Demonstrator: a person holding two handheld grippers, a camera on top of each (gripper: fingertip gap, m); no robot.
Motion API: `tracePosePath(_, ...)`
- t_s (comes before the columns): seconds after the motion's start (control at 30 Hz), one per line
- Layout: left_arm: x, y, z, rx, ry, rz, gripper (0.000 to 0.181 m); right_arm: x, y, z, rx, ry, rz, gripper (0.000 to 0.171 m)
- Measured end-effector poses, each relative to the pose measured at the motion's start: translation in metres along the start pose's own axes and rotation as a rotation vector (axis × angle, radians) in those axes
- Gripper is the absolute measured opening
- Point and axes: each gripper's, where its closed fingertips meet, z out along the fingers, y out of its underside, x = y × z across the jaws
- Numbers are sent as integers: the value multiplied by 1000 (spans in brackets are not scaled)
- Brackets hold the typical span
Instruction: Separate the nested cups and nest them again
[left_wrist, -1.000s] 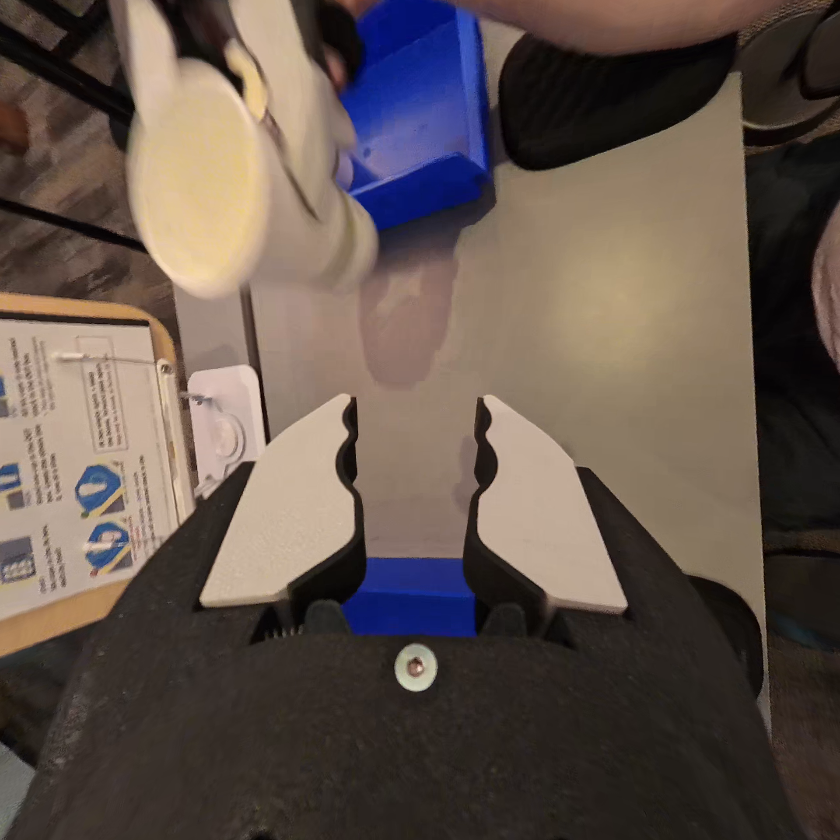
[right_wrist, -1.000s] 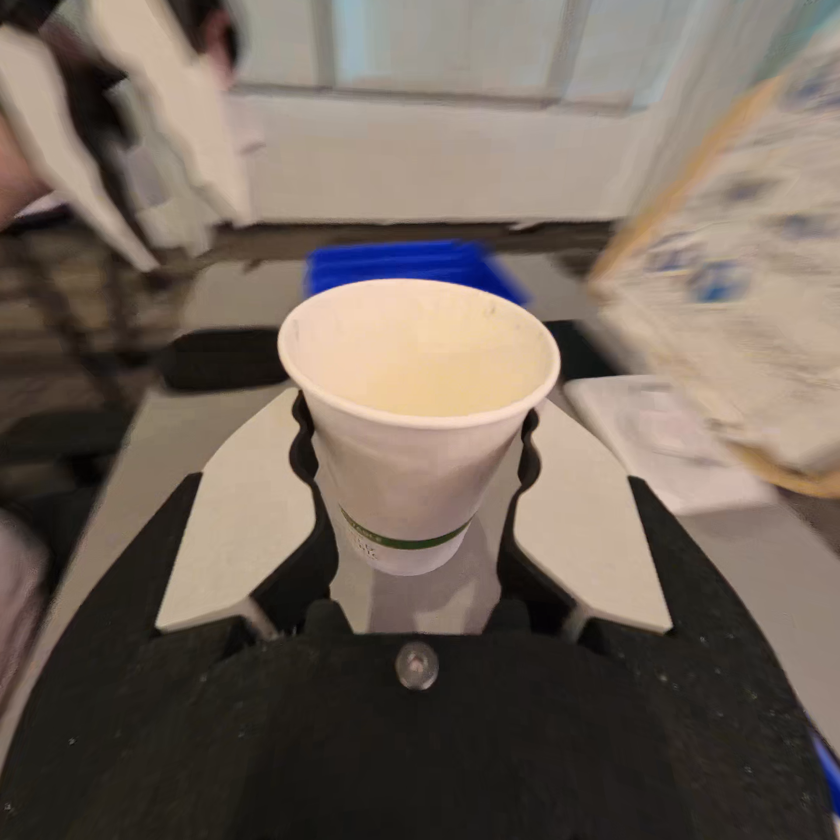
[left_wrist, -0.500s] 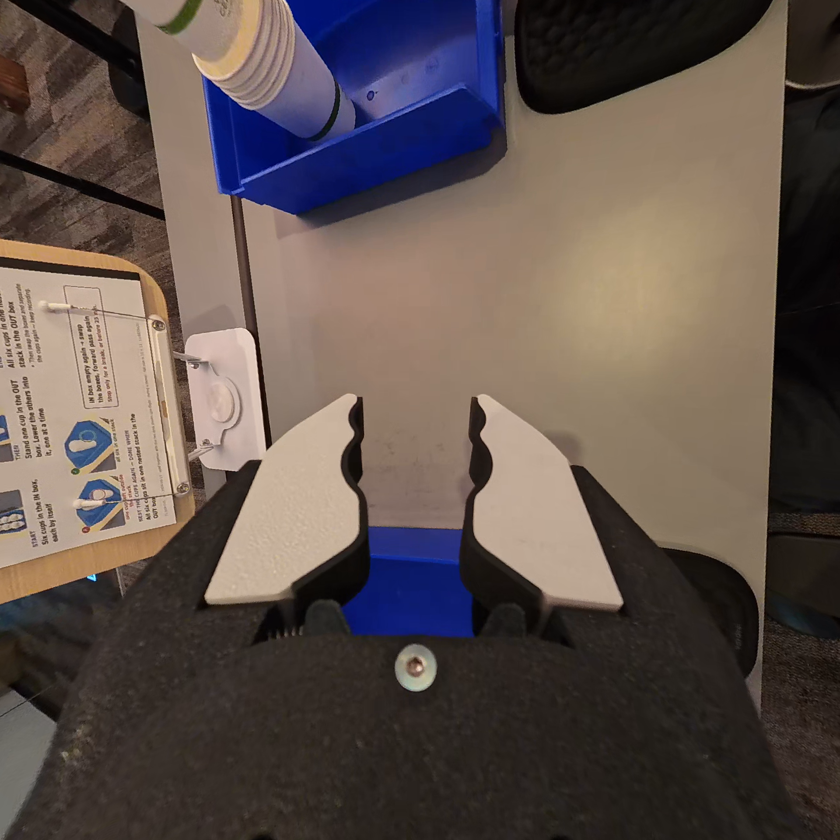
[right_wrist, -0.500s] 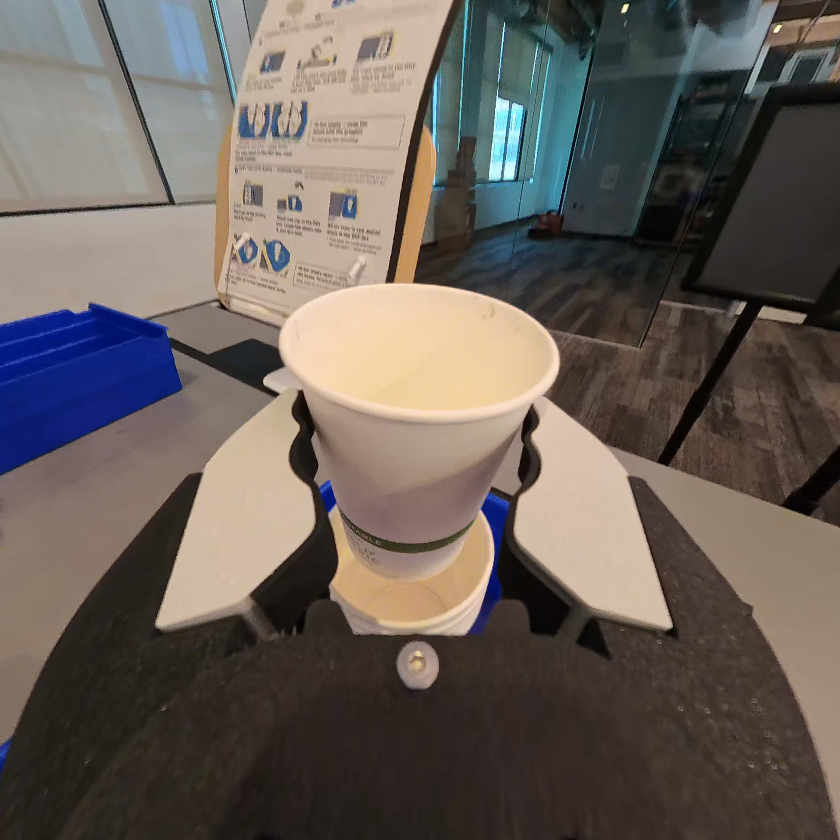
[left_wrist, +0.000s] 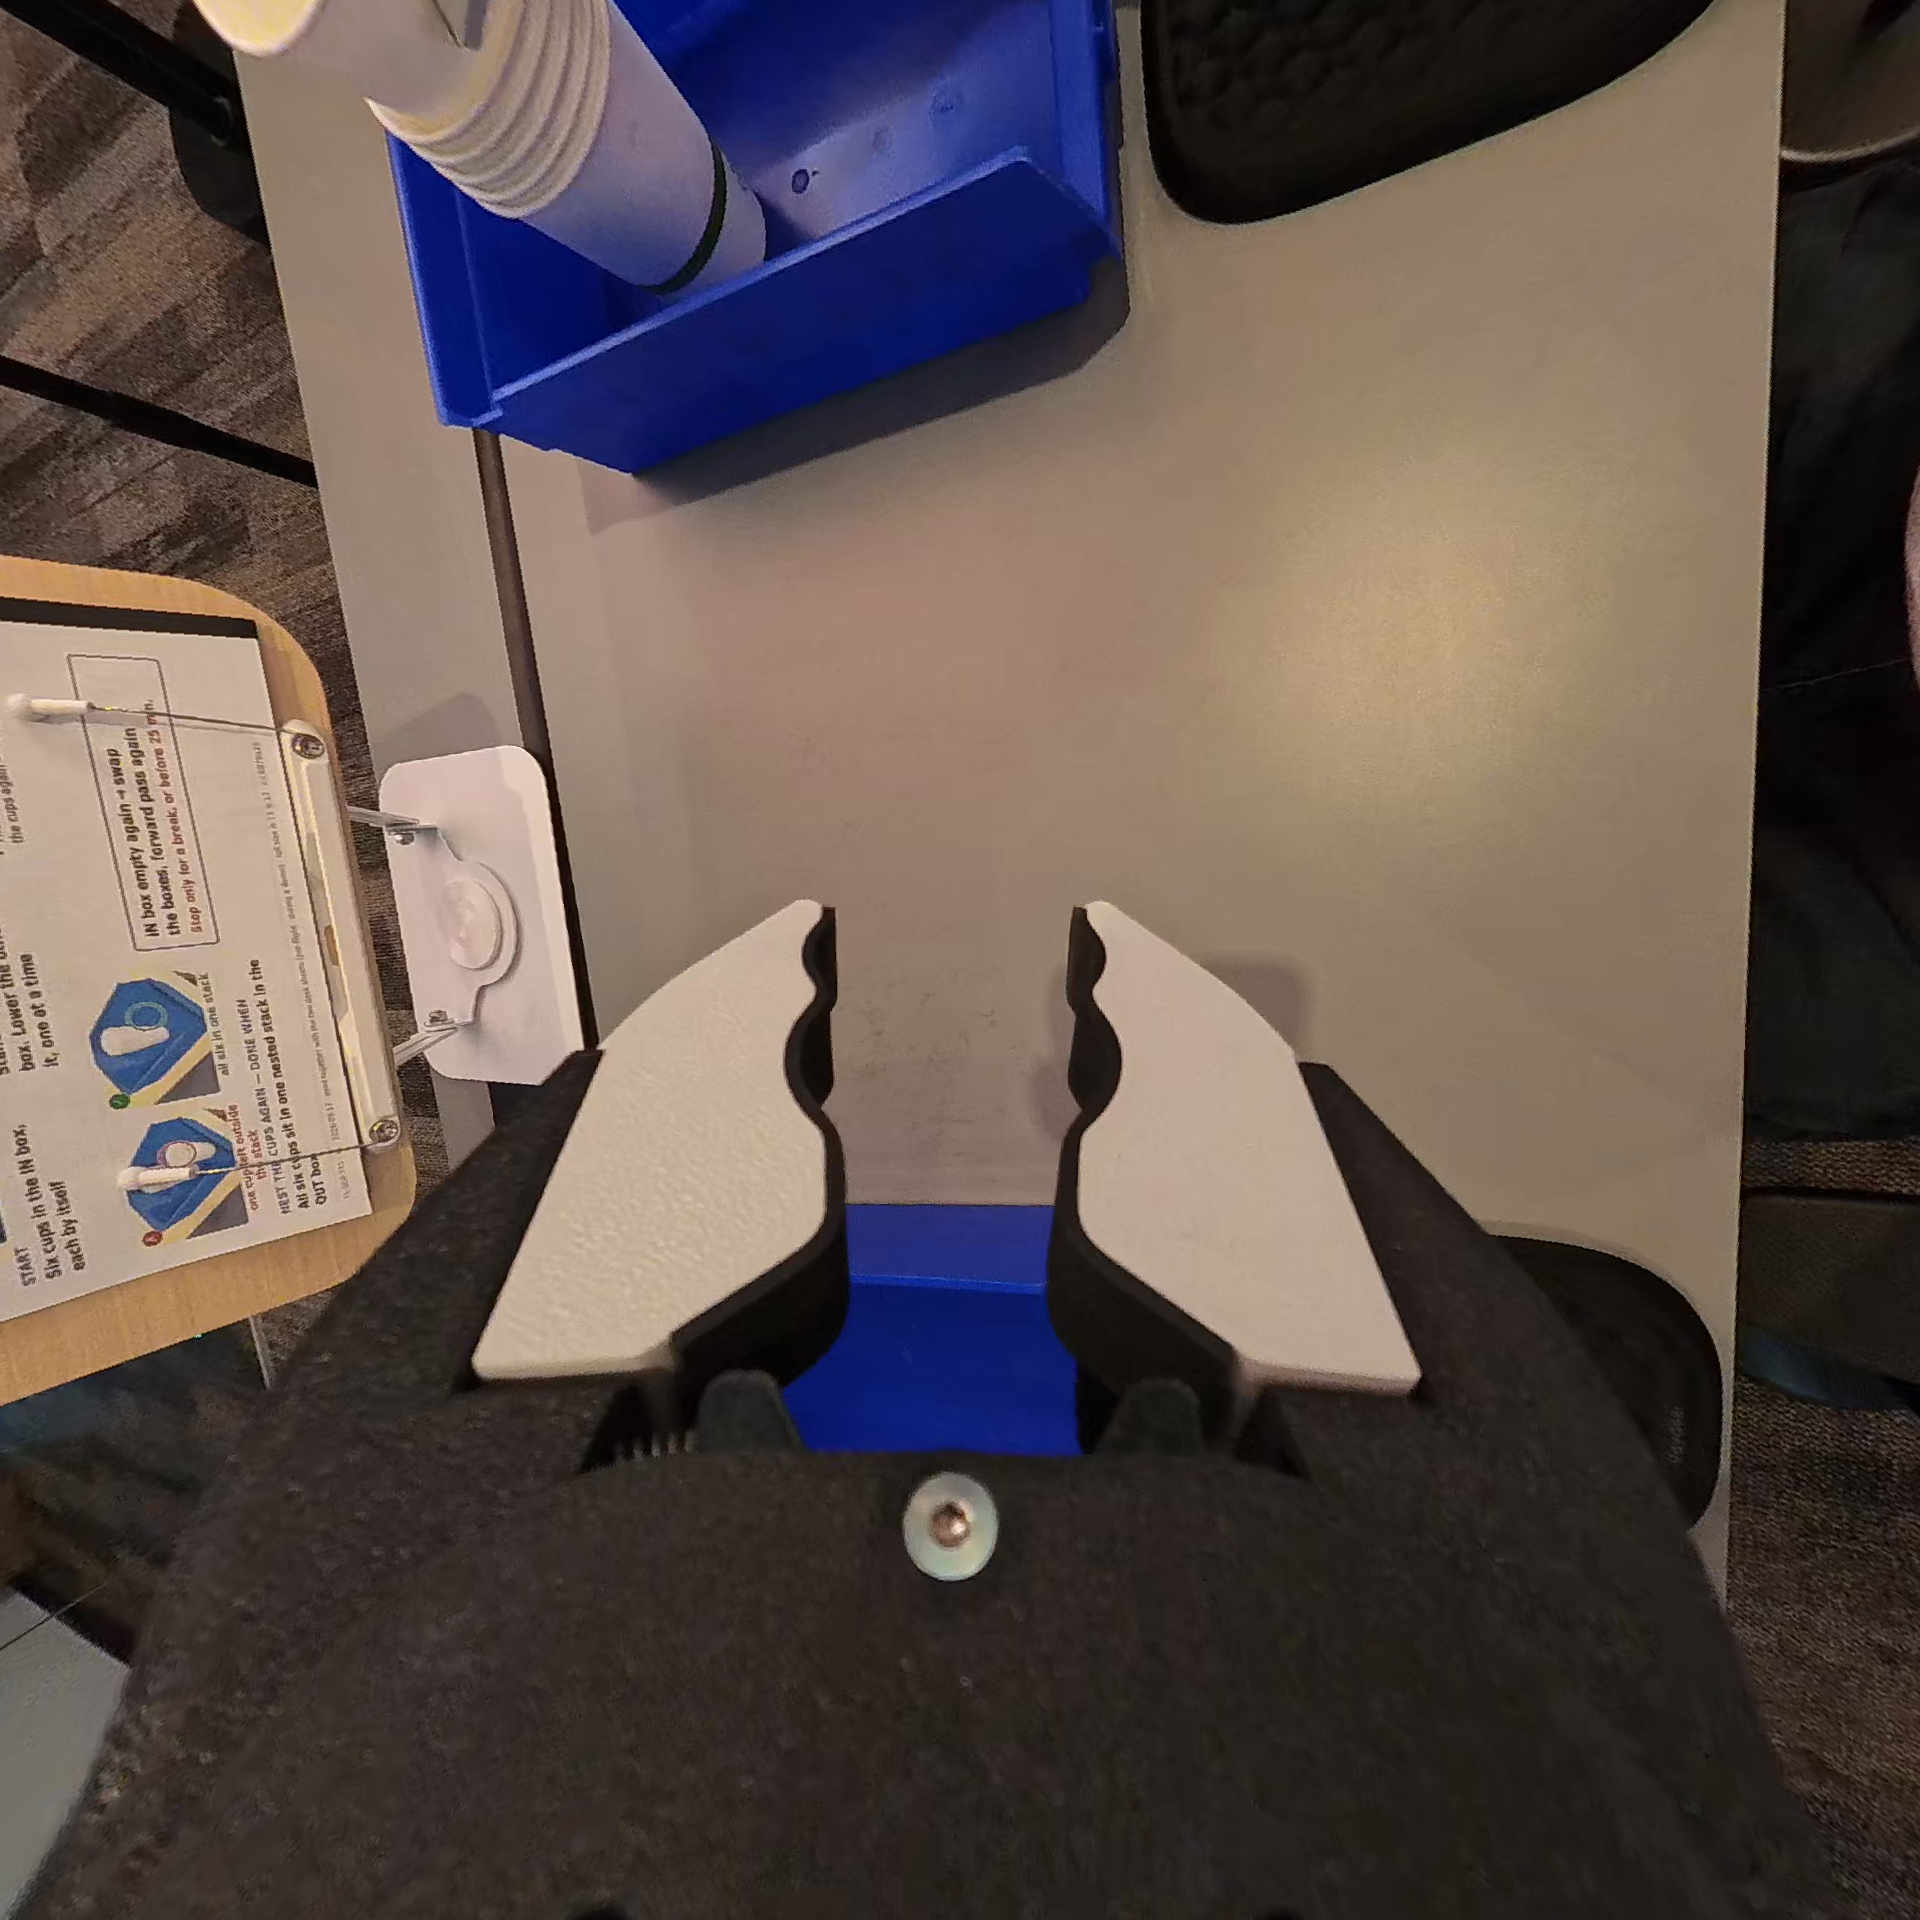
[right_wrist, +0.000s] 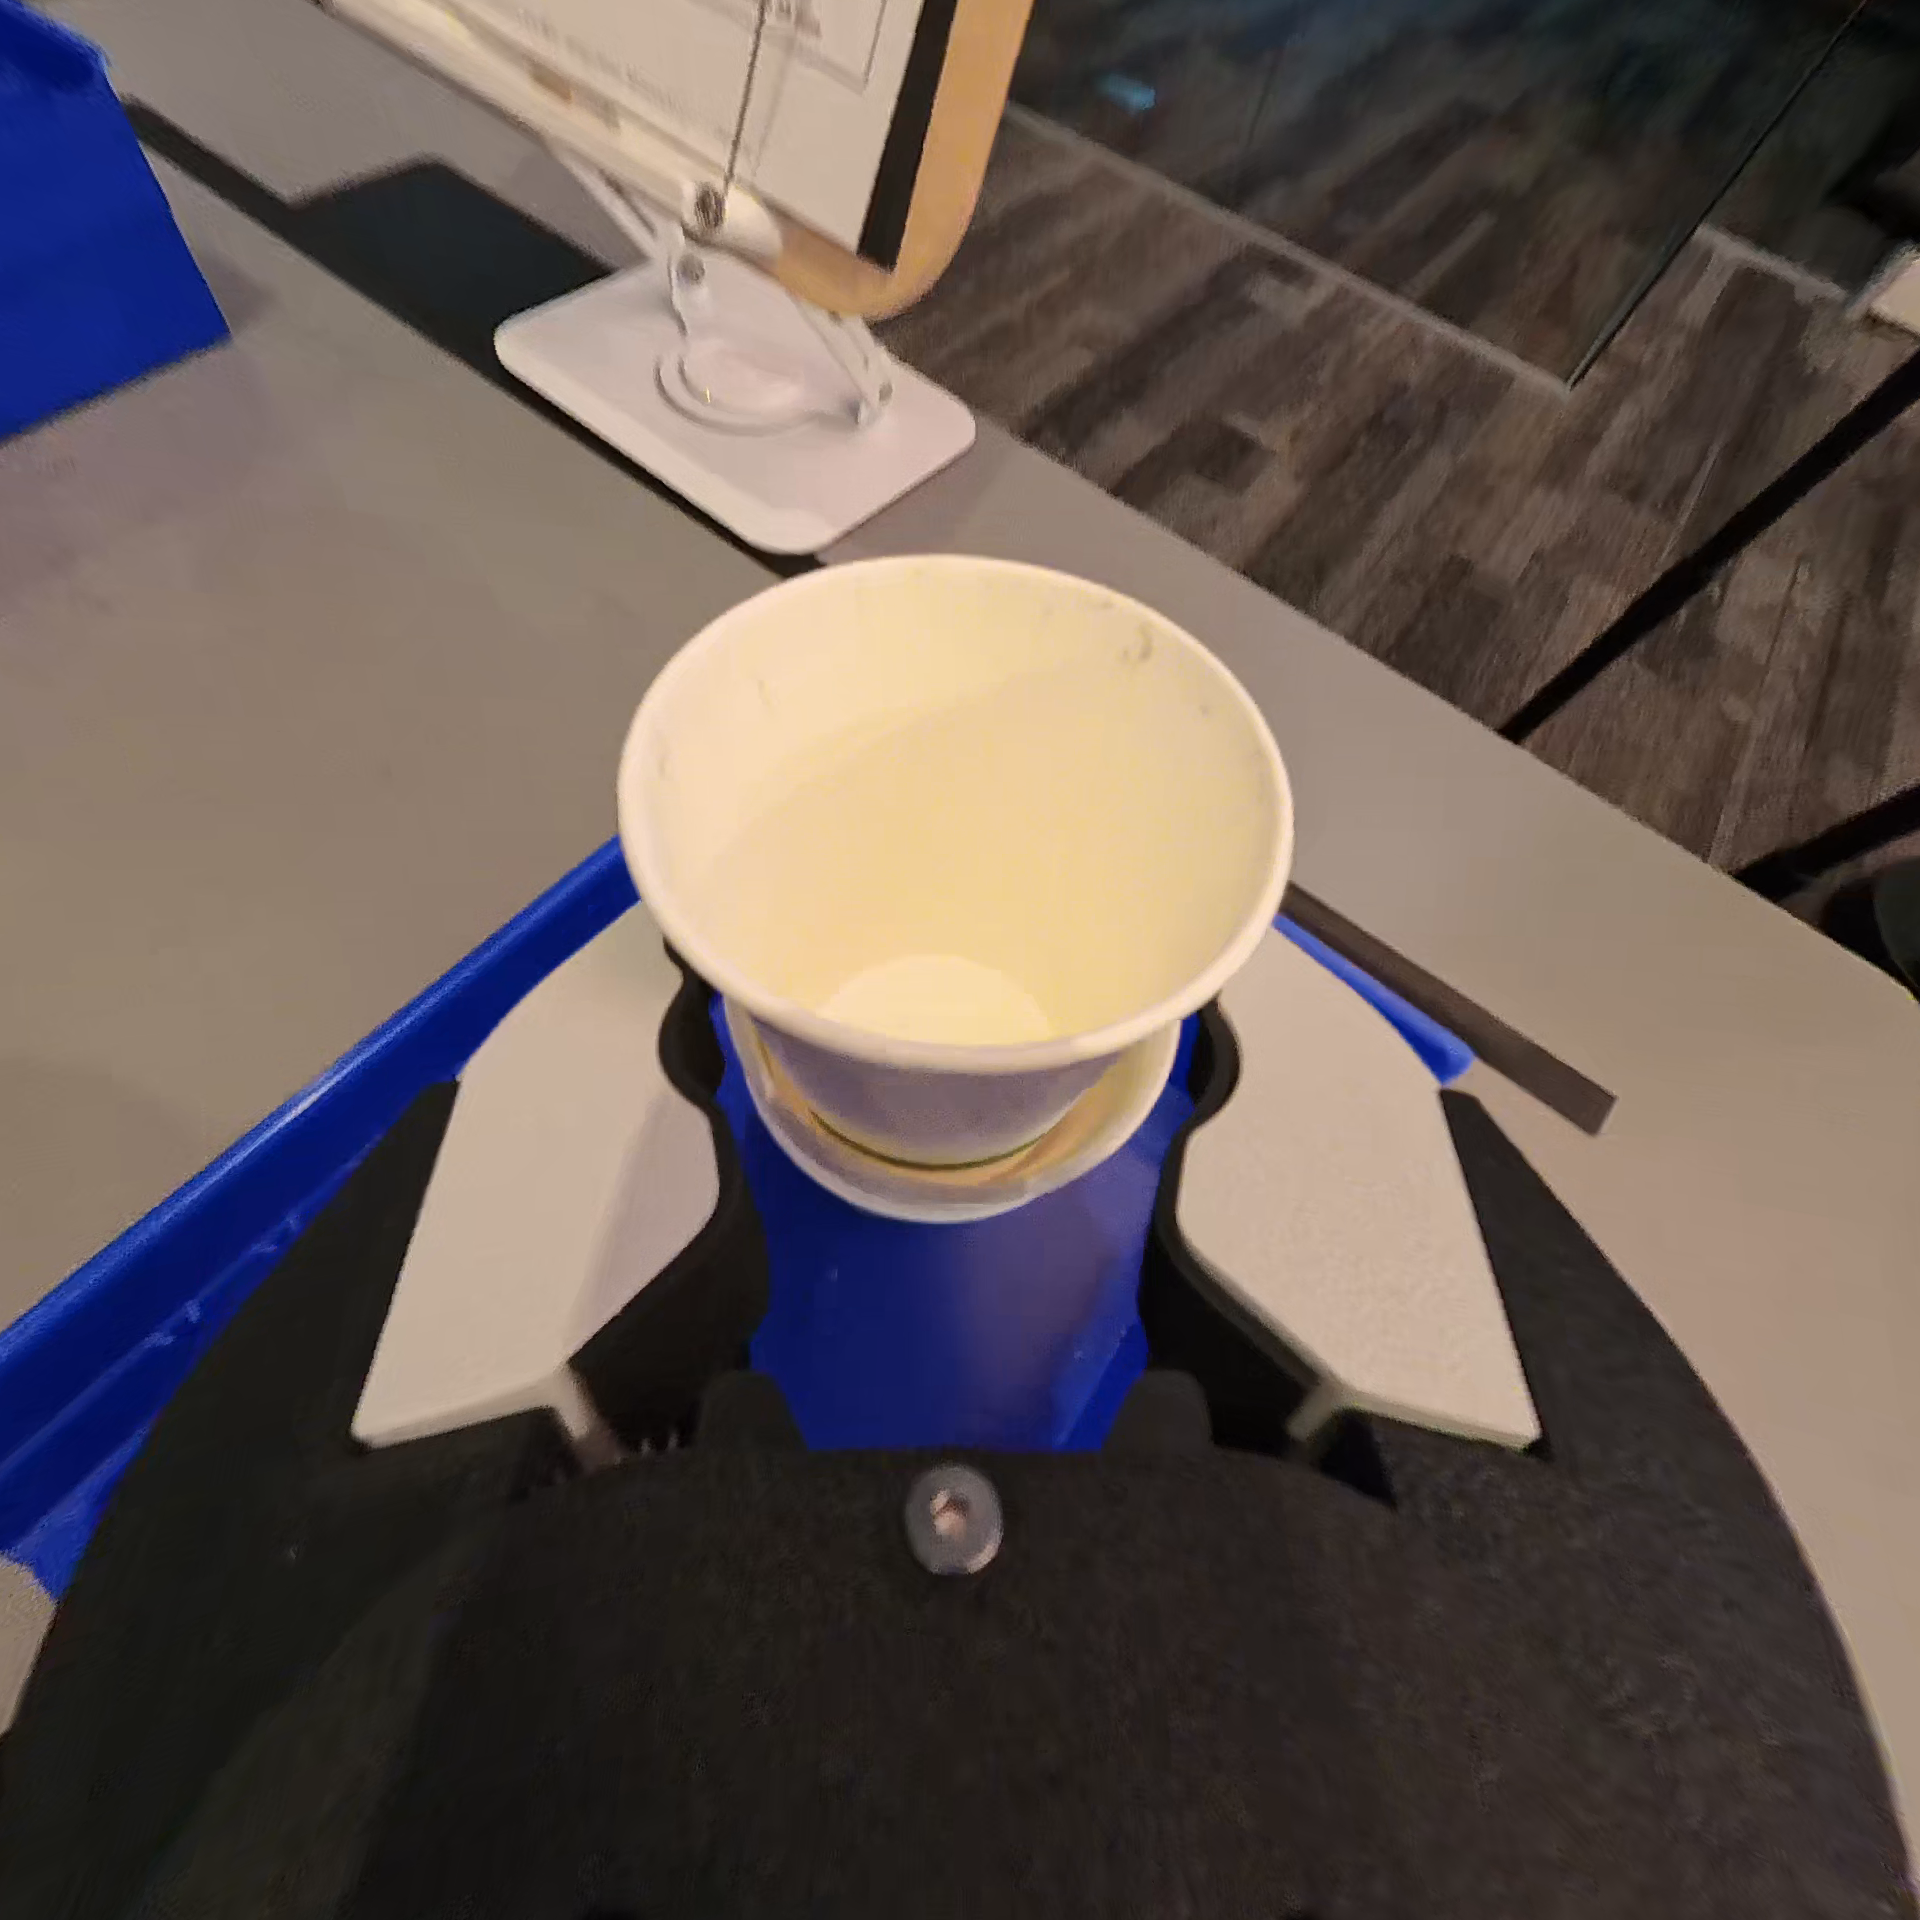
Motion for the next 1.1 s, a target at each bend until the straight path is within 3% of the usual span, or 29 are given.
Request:
tracePosePath(0.23, -1, 6, 0, -10, 0, -7, 42, -1, 16, -14, -170, 47, 19, 90)
tracePosePath(0.37, -6, 13, -5, 0, -25, -31, 41, 2, 27, -37, -274, 106, 4, 93)
tracePosePath(0.47, -19, 34, -15, 4, -80, -102, 41, 4, 27, -64, -251, 120, 14, 89)
tracePosePath(0.6, -59, 117, -35, -116, -301, -334, 38, 25, 60, -90, -257, 109, 184, 75)
tracePosePath(0.7, -77, 211, -48, -267, -470, -626, 39, 51, 102, -83, -345, 122, 371, 69)
tracePosePath(0.8, -79, 293, -56, -368, -596, -869, 41, 55, 114, -67, -348, 75, 490, 66)
tracePosePath(0.97, -53, 375, -35, -406, -528, -1206, 58, 60, 132, -51, -467, 133, 468, 61)
tracePosePath(1.1, -35, 410, -13, -423, -436, -1432, 59, 43, 141, -40, -562, 59, 511, 25)
